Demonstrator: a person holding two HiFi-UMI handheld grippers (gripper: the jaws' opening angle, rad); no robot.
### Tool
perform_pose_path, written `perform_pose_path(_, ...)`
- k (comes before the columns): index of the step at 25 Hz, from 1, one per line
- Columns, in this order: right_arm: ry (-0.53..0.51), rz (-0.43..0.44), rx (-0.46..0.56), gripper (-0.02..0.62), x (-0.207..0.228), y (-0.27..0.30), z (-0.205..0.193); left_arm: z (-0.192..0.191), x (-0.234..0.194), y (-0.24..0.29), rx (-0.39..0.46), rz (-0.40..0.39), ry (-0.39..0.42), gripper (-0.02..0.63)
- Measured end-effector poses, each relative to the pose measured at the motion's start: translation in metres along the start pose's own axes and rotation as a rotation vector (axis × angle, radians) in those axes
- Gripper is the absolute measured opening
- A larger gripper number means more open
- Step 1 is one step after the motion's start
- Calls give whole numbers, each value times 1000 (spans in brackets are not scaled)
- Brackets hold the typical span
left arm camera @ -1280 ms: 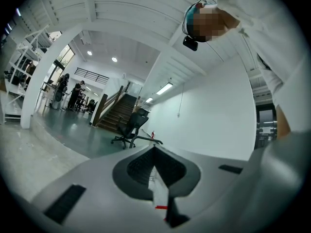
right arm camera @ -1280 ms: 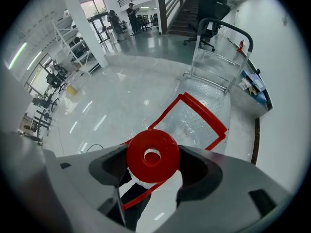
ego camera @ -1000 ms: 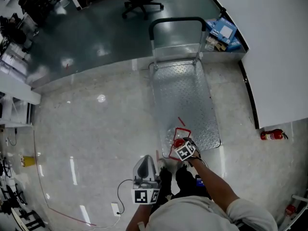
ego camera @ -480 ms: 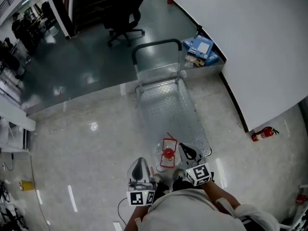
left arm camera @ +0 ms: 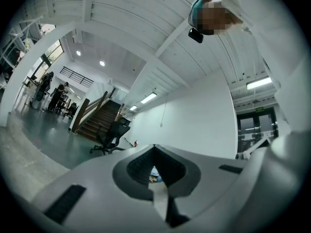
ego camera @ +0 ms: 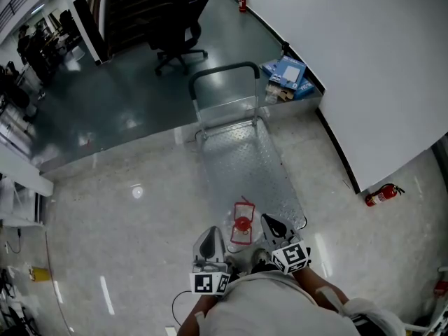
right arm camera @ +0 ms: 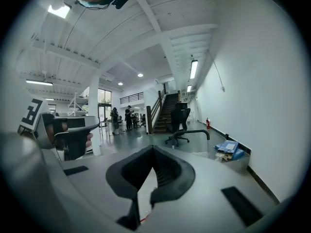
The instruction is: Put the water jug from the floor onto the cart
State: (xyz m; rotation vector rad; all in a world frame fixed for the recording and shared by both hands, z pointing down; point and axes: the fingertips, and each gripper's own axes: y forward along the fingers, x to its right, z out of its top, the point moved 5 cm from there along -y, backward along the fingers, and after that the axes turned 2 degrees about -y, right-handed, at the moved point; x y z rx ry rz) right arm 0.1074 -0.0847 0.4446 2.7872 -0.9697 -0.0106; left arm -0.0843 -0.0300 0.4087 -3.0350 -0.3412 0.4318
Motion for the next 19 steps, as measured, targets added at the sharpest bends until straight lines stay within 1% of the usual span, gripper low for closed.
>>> perform_pose_path(5, -7, 1, 14, 11, 2, -1, 2, 1, 5, 1, 9, -14, 15, 3)
perform_pose_path(10, -14, -13, 21, 11, 4, 1, 3, 1, 5, 3, 3, -7, 18, 3)
perform_pose_path(19, -23, 8, 15, 11, 2, 5, 3, 2, 3, 4, 8, -5, 21, 3)
